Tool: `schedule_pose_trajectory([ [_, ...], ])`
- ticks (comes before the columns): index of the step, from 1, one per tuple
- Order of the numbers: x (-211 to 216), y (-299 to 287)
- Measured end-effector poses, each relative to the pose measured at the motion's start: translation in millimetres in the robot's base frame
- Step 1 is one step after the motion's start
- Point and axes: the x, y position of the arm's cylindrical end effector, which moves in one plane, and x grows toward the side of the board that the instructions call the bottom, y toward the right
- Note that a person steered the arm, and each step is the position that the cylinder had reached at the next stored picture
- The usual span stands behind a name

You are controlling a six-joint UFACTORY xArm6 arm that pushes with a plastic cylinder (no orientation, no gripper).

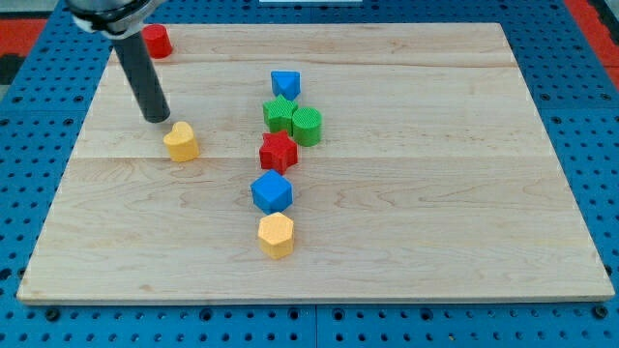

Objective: Push the yellow heart to the left of the blue cube

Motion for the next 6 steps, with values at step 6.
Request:
schedule_pose_trajectory([
  [6, 65, -1],
])
